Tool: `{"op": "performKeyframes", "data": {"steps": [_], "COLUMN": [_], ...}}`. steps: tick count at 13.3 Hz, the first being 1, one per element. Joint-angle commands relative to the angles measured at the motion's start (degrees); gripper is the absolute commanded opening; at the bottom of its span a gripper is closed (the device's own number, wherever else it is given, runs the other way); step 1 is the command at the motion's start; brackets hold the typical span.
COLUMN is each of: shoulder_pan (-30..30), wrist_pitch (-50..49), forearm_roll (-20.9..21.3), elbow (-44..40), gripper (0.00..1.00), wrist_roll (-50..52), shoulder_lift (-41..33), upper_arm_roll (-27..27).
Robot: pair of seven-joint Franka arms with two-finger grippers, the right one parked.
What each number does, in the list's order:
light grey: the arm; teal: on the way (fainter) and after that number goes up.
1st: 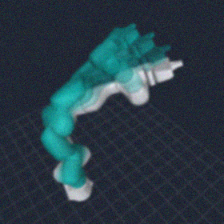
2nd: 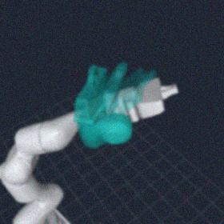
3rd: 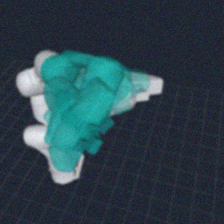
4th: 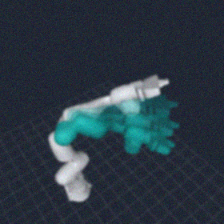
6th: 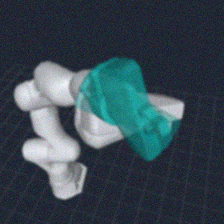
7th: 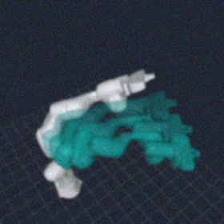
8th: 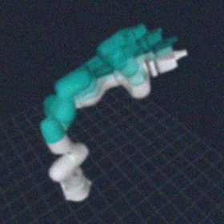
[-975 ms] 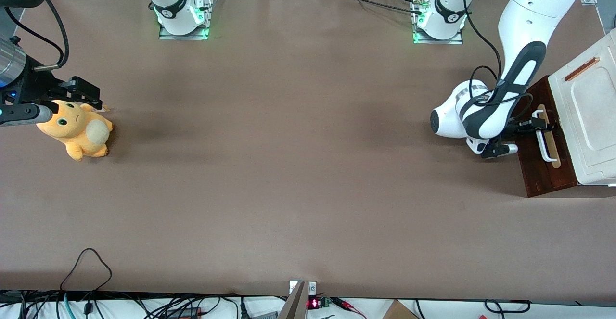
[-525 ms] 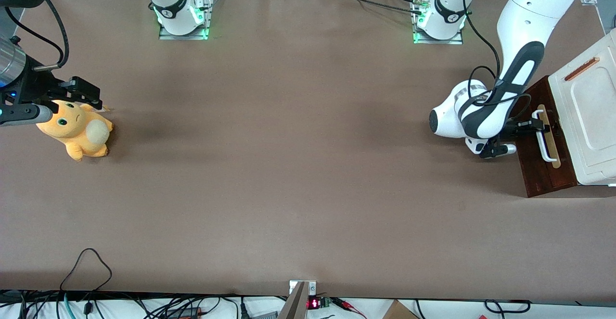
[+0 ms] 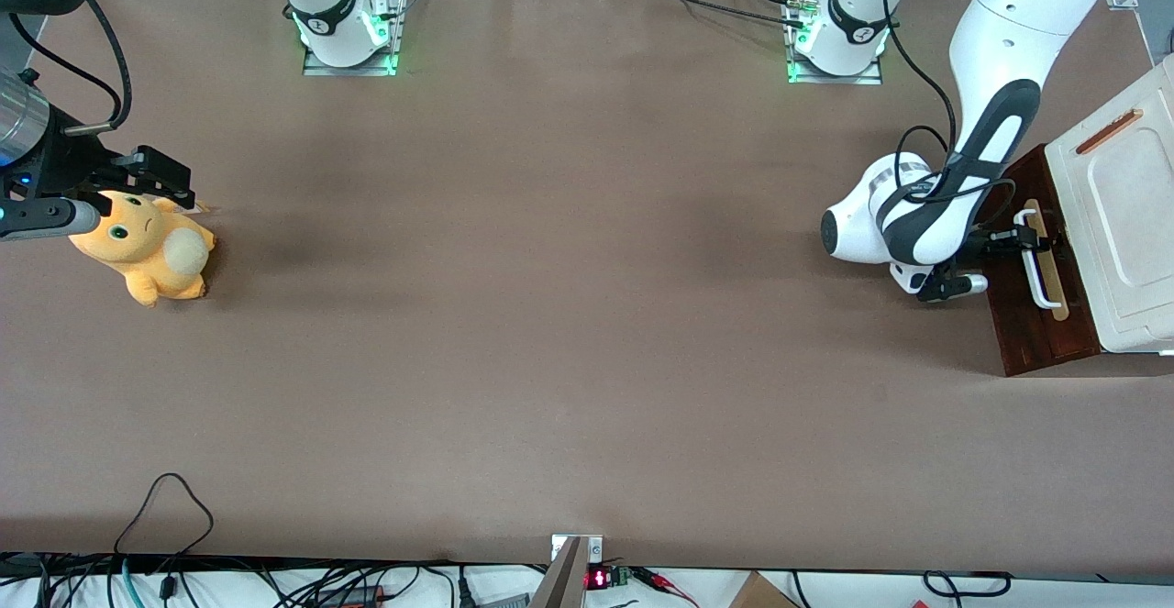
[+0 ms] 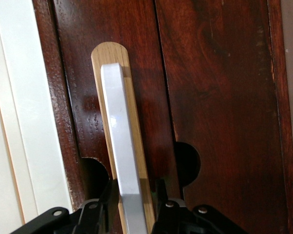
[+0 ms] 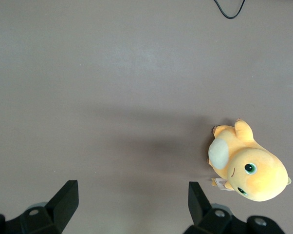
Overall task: Open lower drawer with left arm only
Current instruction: 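Pull the handle with the left gripper, sliding the drawer out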
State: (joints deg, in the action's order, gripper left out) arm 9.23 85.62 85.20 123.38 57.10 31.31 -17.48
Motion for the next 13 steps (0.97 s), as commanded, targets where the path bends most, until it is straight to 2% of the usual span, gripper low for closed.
{"op": "performKeyframes", "data": {"steps": [1, 10, 13], "shoulder_pan": [0.44, -1.40, -2.81], "wrist_pitch": [0.42, 0.33, 0.33], "forearm_roll": [1.37, 1.29, 1.29], "elbow": [-0.77, -1.12, -1.30], "gripper": [0.28, 0.00, 0.00], "wrist_roll": [-1.11, -1.20, -1.20], "shoulder_lift": [0.25, -0.19, -0.37], "upper_arm_roll": [-0.01, -0.10, -0.10]}}
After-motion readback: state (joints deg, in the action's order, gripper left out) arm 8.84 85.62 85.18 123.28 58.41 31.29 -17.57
